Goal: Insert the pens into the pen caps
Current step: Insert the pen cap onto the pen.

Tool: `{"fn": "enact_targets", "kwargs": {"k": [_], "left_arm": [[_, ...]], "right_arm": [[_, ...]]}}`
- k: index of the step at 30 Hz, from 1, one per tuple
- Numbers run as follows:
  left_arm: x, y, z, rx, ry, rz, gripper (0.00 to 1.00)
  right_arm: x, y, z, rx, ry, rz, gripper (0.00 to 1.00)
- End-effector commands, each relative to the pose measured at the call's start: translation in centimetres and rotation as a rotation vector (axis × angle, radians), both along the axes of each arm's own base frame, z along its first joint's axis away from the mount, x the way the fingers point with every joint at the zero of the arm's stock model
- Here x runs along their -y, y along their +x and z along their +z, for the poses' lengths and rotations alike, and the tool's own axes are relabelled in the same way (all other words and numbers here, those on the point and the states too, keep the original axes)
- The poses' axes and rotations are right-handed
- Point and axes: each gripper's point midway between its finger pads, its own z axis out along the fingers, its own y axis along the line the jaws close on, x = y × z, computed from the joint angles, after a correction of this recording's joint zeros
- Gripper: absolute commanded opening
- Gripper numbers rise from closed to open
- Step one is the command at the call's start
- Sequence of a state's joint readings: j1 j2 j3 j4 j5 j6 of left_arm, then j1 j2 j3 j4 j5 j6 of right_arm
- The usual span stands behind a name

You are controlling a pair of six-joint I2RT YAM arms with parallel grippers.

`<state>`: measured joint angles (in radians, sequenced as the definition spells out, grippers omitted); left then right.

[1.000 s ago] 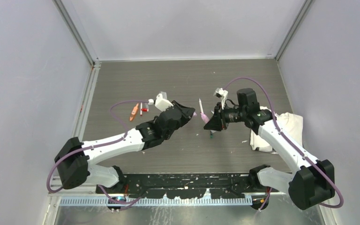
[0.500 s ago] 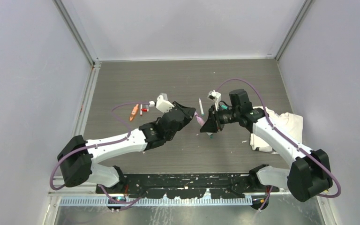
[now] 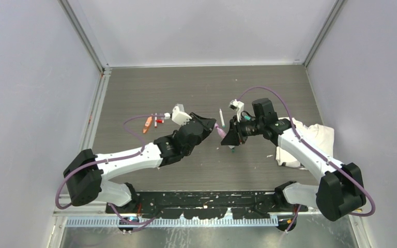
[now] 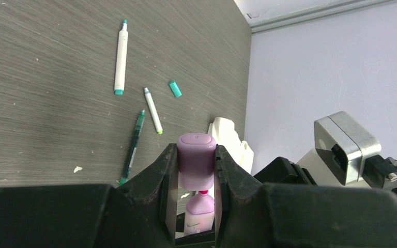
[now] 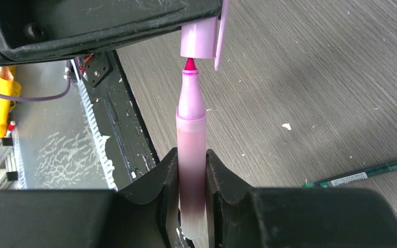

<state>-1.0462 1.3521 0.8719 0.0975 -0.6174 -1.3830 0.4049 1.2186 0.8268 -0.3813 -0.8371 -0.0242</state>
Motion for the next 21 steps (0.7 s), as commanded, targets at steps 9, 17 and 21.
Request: {"fn": "enact_targets", "kwargs": {"k": [9,17,21], "left_arm": [[1.0,-0.2,0.1,0.005,-0.084,-0.011,0.01],[2.1,-1.0,-0.5,-0.01,-0.074,-0.042,0.01],[3.0,-1.6,-0.7,-0.013,-0.068,-0.066,0.01]], "right_arm": [[-0.2,1.4,0.6,0.061,-0.012,-0.02,0.01],[0.1,1.8,0.7,0.079,-0.029,-0.039,0.01],[0.2,1.9,0.4,0.075,-0.041,-0.043,0.01]]}}
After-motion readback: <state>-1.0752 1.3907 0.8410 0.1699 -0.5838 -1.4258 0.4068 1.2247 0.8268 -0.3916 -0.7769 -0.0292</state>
